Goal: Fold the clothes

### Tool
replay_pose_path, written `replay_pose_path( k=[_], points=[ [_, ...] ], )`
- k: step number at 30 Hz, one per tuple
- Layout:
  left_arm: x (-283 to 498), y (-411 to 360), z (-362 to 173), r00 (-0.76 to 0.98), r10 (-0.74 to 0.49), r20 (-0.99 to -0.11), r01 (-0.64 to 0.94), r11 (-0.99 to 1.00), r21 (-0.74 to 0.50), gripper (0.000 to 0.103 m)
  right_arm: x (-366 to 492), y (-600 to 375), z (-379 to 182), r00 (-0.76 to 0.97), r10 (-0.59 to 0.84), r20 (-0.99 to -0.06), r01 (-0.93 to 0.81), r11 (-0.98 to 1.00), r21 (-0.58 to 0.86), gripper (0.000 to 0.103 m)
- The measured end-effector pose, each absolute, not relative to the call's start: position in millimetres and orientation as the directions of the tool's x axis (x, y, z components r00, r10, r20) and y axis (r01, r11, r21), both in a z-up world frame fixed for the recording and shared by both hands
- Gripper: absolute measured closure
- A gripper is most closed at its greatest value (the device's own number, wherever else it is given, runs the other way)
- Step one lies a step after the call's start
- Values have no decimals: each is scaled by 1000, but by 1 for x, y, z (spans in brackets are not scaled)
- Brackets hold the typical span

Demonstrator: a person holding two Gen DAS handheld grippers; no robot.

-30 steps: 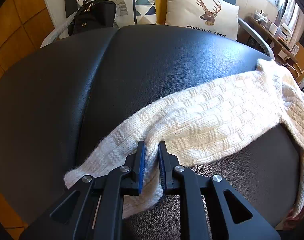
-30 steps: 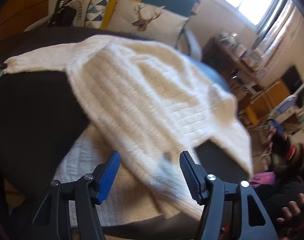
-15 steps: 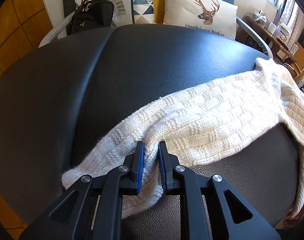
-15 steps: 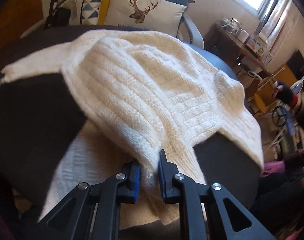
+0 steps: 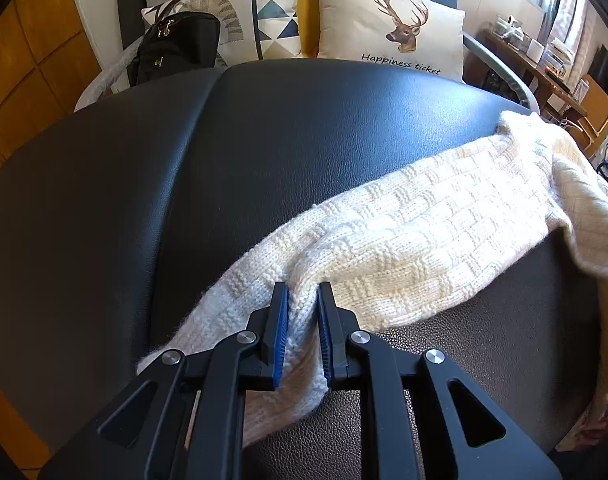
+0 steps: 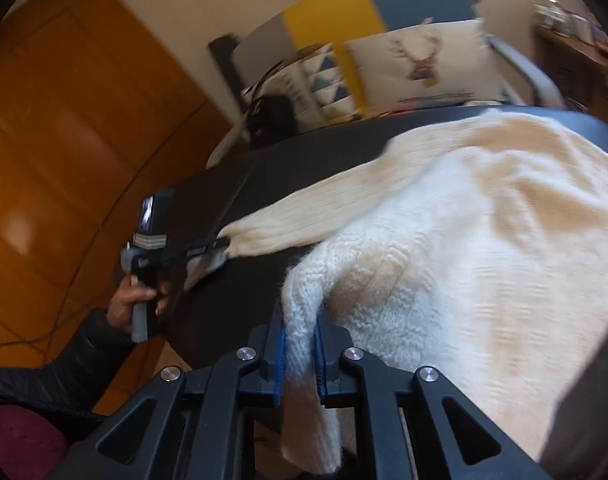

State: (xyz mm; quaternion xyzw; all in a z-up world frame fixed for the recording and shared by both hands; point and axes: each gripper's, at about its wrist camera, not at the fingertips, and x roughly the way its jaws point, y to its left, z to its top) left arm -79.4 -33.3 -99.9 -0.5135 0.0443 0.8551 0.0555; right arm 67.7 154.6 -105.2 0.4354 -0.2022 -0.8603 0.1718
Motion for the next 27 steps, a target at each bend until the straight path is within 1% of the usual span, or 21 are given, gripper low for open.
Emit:
replay_pose_path(
  k=[2, 4, 5, 7, 8, 11, 13, 14, 16, 18, 19, 21, 23, 25, 27],
  points=[
    [-77, -31, -95, -478, 43, -877, -139, -990, 28, 88, 48, 117, -123, -531, -493, -689, 142, -854, 501, 93],
    [-76, -31, -90, -492, 35, -870, -140, -989, 39, 88, 32, 85, -136, -509, -476, -718, 148, -869, 472, 93],
    [-73, -29, -87, -500, 29, -865, -140, -989, 48, 88, 26, 72, -143, -497, -464, -734, 150, -879, 453, 88],
    [-68, -26, -84, -521, 12, -854, -137, -988, 70, 88, 18, 48, -161, -385, -509, -769, 208, -860, 465, 86],
    [-66, -27, -84, -534, -1, -845, -132, -988, 85, 88, 20, 41, -166, -369, -515, -774, 224, -857, 463, 83],
    [-65, -35, -80, -586, -70, -808, -80, -986, 143, 88, 28, 38, -166, -370, -490, -789, 250, -871, 423, 82],
    [-65, -50, -68, -627, -68, -776, -37, -992, 117, 88, 36, 47, -161, -403, -467, -787, 238, -884, 403, 79],
    [-65, -58, -61, -641, -66, -765, -17, -995, 100, 88, 39, 57, -158, -430, -432, -793, 205, -902, 380, 79],
    [-66, -65, -47, -659, -22, -752, -34, -998, 59, 88, 46, 77, -153, -480, -359, -800, 136, -932, 336, 79],
    [-66, -72, -32, -672, 33, -740, -70, -997, 18, 88, 50, 101, -153, -517, -305, -800, 46, -943, 329, 79],
    [-69, -69, -27, -668, 65, -742, -111, -994, 13, 88, 52, 111, -154, -530, -286, -798, 10, -943, 331, 79],
    [-76, -52, -29, -636, 168, -753, -254, -967, -1, 87, 53, 127, -159, -546, -257, -797, -59, -937, 344, 78],
    [-84, -29, -42, -562, 266, -783, -398, -917, -26, 86, 53, 138, -166, -554, -237, -798, -124, -924, 361, 78],
    [-89, 1, -56, -456, 360, -814, -524, -848, -82, 86, 53, 150, -172, -555, -223, -801, -171, -912, 372, 78],
    [-98, 23, -68, -359, 422, -832, -597, -789, -143, 86, 54, 160, -176, -551, -226, -803, -190, -903, 385, 78]
  ],
)
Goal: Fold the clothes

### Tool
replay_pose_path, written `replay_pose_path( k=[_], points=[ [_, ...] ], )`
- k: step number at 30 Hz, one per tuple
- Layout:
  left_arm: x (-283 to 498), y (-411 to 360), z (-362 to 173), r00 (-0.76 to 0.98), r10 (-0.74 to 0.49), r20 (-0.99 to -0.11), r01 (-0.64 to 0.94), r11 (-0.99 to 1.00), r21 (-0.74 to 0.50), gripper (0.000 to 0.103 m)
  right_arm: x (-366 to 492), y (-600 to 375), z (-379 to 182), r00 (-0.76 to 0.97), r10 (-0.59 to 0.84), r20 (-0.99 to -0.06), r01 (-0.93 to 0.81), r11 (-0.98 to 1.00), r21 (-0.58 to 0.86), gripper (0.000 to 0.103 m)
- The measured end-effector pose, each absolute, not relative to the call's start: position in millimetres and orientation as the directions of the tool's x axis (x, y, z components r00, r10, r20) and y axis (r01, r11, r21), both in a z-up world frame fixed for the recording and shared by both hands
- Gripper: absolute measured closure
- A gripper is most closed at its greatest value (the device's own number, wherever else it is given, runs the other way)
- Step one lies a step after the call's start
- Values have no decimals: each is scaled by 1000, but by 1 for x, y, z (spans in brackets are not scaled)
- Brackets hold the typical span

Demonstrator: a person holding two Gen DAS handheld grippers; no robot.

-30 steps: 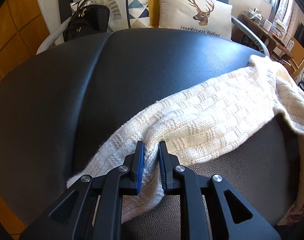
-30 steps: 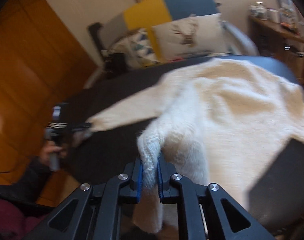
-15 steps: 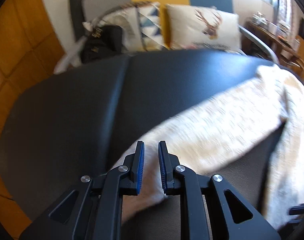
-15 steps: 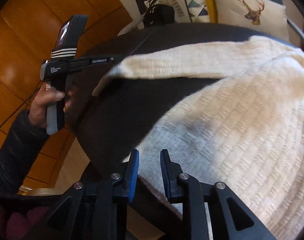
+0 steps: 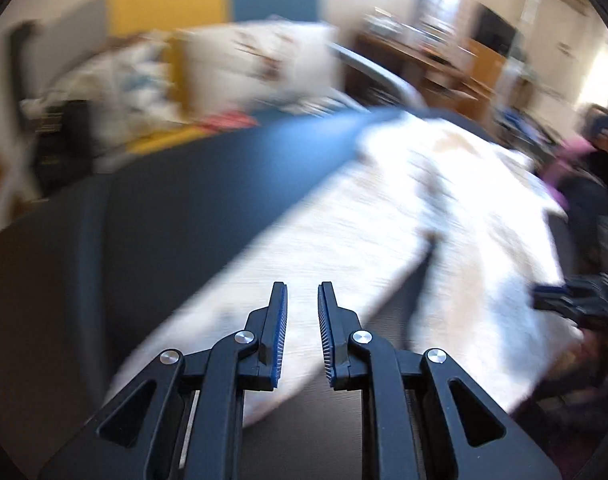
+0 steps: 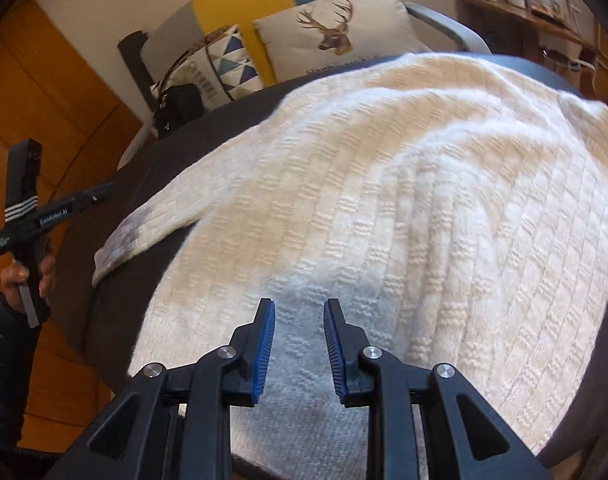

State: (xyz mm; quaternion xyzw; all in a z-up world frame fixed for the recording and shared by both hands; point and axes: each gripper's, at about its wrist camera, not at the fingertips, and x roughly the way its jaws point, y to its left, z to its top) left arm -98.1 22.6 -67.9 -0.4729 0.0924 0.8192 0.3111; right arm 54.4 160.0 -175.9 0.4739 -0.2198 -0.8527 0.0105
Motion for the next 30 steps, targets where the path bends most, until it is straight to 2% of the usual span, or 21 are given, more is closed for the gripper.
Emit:
replay_pose_path(
  k=[4, 7, 12, 14, 17, 19, 20, 21, 22, 25, 26, 27, 30],
  points=[
    [-108, 33, -77, -276, 497, -822, -621, -745, -242, 86, 58, 174, -178, -535, -216, -816, -199, -907, 371, 78],
    [-121, 30, -85, -272, 472, -839, -602, -764, -235, 85, 59, 182, -182, -531, -223, -818, -210, -900, 381, 78],
    [-120, 35, -99, -409, 251, -877, -581, -813, 38, 85, 54, 184, -191, -520, -230, -822, -215, -897, 387, 78],
    [-117, 37, -101, -434, 216, -875, -579, -810, 87, 85, 50, 183, -194, -515, -231, -826, -209, -900, 383, 78],
    [-119, 33, -107, -360, 289, -887, -575, -817, -33, 85, 48, 178, -194, -515, -221, -828, -199, -909, 366, 78],
    [-117, 38, -113, -339, 296, -893, -578, -814, -50, 85, 48, 178, -193, -518, -224, -826, -198, -908, 370, 78],
    [-114, 42, -115, -349, 278, -895, -589, -808, -21, 81, 49, 179, -192, -519, -223, -825, -196, -908, 369, 78],
    [-111, 45, -117, -359, 260, -896, -598, -801, 7, 72, 49, 180, -192, -520, -220, -825, -198, -909, 367, 78],
    [-107, 49, -118, -370, 243, -897, -608, -793, 36, 69, 50, 179, -190, -523, -216, -825, -198, -910, 364, 78],
    [-99, 60, -126, -390, 195, -900, -633, -767, 108, 66, 55, 179, -183, -535, -193, -823, -202, -916, 346, 78],
    [-99, 63, -130, -380, 183, -907, -640, -760, 115, 62, 58, 179, -180, -539, -183, -822, -204, -919, 338, 78],
    [-99, 66, -135, -370, 172, -913, -648, -752, 121, 48, 60, 180, -179, -539, -177, -823, -210, -918, 336, 78],
    [-99, 70, -144, -399, 137, -907, -626, -763, 160, 33, 66, 182, -177, -541, -163, -825, -229, -916, 331, 78]
  ],
)
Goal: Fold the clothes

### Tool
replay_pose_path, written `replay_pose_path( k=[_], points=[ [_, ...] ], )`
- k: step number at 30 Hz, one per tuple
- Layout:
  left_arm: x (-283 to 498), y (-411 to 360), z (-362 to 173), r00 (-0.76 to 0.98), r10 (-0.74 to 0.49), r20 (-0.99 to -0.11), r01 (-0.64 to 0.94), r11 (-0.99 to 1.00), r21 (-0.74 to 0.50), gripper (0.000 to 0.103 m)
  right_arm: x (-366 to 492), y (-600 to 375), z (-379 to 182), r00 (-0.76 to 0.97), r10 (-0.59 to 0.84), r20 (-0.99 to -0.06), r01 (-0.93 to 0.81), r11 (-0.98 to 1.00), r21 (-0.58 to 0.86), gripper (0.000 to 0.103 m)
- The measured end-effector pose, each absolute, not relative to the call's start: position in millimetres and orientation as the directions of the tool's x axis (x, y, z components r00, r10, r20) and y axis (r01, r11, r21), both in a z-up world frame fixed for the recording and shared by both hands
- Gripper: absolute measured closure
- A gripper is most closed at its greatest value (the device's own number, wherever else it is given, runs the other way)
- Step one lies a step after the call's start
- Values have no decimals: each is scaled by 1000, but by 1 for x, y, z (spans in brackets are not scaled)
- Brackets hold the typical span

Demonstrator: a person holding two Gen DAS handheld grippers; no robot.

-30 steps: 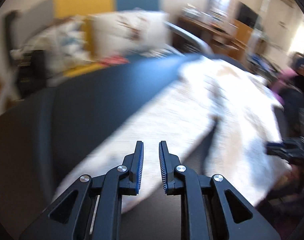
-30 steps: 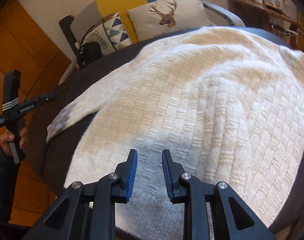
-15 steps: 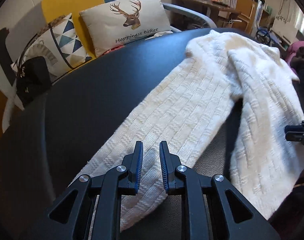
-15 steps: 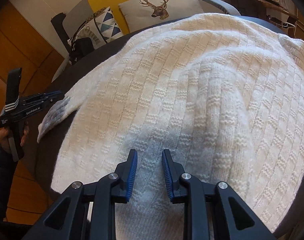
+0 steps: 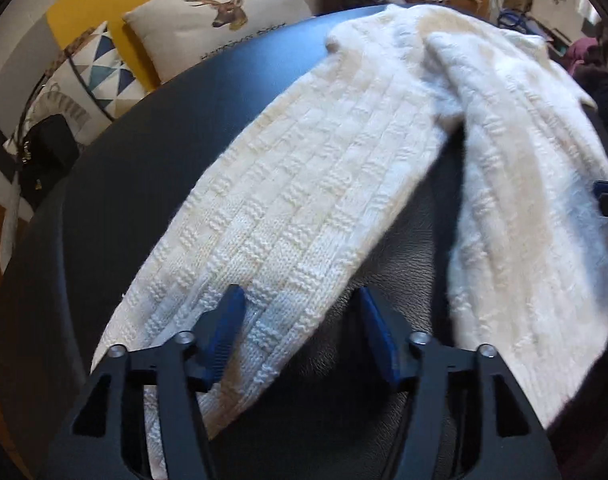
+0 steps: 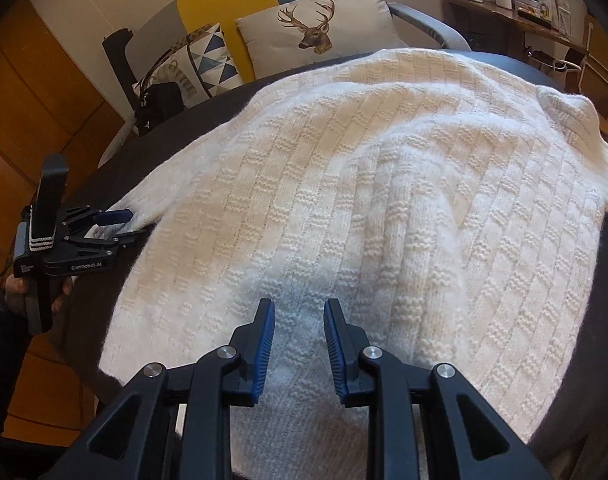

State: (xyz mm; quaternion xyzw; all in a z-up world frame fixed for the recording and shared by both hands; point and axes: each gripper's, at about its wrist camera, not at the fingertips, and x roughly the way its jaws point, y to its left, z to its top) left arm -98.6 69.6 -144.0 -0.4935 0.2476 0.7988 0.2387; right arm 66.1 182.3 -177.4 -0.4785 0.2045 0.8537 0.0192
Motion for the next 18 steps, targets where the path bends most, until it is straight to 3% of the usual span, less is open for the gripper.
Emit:
replay_pose_path(
  k=[7, 8, 9, 10, 12, 18],
  points=[
    [-106, 65, -143, -448, 137, -883, -540, -829, 145, 30, 70, 184, -178, -532, -138, -835, -250, -917, 311, 77],
    [-108, 64, -144, -446, 149, -882, -531, -838, 127, 47, 71, 184, -177, -532, -134, -836, -250, -919, 306, 77],
    [-111, 63, -143, -451, 153, -879, -515, -850, 116, 77, 70, 184, -177, -532, -132, -836, -250, -919, 304, 77],
    [-114, 61, -142, -463, 144, -874, -493, -862, 119, 85, 69, 184, -176, -532, -130, -837, -250, -920, 302, 77],
    [-119, 57, -138, -484, 143, -863, -446, -889, 103, 90, 67, 182, -176, -530, -122, -839, -252, -922, 293, 77],
    [-121, 26, -106, -584, 142, -799, -324, -943, 69, 90, 59, 183, -174, -522, -103, -847, -250, -930, 268, 77]
  ],
)
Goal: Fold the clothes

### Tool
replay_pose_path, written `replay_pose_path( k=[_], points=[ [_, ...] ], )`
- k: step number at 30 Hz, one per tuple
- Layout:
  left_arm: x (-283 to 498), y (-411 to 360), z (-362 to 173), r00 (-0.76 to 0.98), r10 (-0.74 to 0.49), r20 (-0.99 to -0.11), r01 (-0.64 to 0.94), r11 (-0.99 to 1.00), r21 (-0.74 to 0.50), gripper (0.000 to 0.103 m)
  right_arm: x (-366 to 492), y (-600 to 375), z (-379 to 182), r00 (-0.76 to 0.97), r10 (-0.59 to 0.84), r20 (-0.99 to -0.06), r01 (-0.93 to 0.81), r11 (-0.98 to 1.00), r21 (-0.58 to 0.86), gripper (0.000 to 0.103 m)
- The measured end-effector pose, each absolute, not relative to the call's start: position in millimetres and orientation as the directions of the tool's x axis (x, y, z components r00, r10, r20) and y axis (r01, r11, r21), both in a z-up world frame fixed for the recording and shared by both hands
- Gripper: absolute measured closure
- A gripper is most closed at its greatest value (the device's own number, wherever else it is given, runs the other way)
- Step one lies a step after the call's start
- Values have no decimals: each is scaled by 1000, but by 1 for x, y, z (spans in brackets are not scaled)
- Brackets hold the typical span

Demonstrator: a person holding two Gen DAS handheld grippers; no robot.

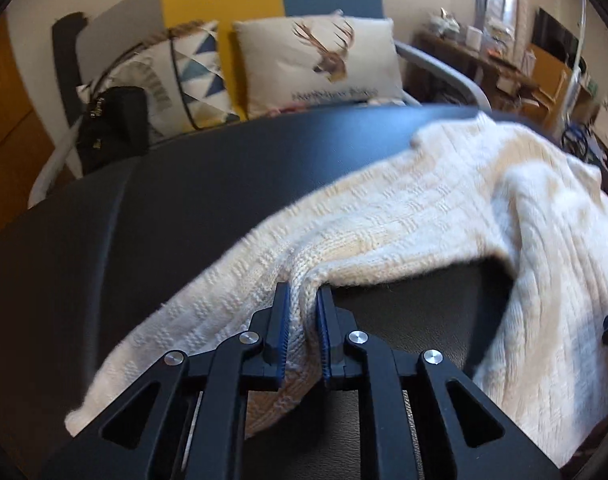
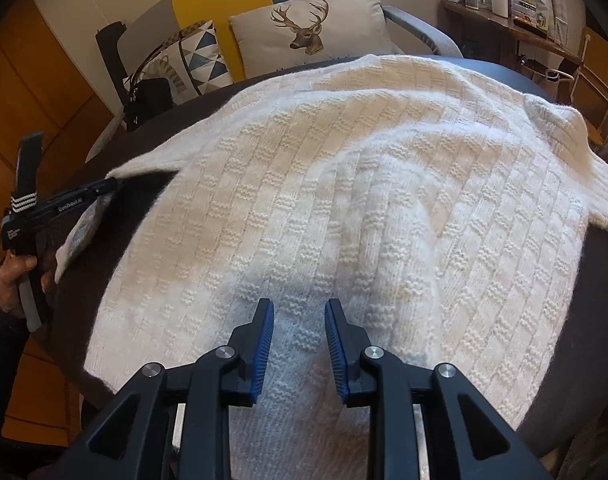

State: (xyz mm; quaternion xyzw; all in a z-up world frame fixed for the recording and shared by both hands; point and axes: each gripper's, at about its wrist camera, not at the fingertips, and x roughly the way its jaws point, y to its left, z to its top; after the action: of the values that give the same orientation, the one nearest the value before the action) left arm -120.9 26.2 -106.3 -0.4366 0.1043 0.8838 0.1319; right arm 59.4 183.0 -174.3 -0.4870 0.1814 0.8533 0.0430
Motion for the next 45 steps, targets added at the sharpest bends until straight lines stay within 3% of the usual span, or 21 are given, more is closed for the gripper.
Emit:
replay_pose_path(
  k=[7, 13, 17, 25, 32, 36, 38, 41, 45],
  points=[
    [-123, -21, -100, -624, 21, -781, -185, -975, 122, 90, 49, 175, -171, -521, -103, -847, -208, -947, 243, 77],
    [-127, -73, -83, -708, -226, -669, 8, -950, 312, 90, 30, 168, -175, -482, -26, -876, -165, -979, 120, 77],
    [-131, -91, -83, -685, -252, -684, -13, -934, 357, 90, 9, 171, -175, -479, 6, -878, -154, -985, 77, 77],
    [-94, -151, -77, -635, -57, -770, -36, -994, 102, 86, -76, 149, -161, -520, 51, -853, -79, -997, -11, 77],
    [-66, -153, -87, -626, -40, -779, -98, -987, 129, 85, -163, 154, -185, -470, 117, -875, -44, -993, -110, 77],
    [-48, -172, -73, -601, 99, -793, -142, -990, -16, 85, -196, 159, -198, -453, 173, -874, -46, -984, -172, 77],
    [-42, -194, -63, -596, 175, -783, -119, -984, -130, 79, -213, 164, -197, -450, 199, -870, -62, -979, -193, 77],
    [-29, -242, -46, -627, 215, -749, -9, -963, -269, 78, -241, 176, -197, -452, 255, -855, -95, -967, -238, 77],
    [-18, -294, -47, -599, 96, -795, 143, -964, -224, 78, -263, 180, -188, -436, 308, -845, -92, -950, -299, 77]
  ],
)
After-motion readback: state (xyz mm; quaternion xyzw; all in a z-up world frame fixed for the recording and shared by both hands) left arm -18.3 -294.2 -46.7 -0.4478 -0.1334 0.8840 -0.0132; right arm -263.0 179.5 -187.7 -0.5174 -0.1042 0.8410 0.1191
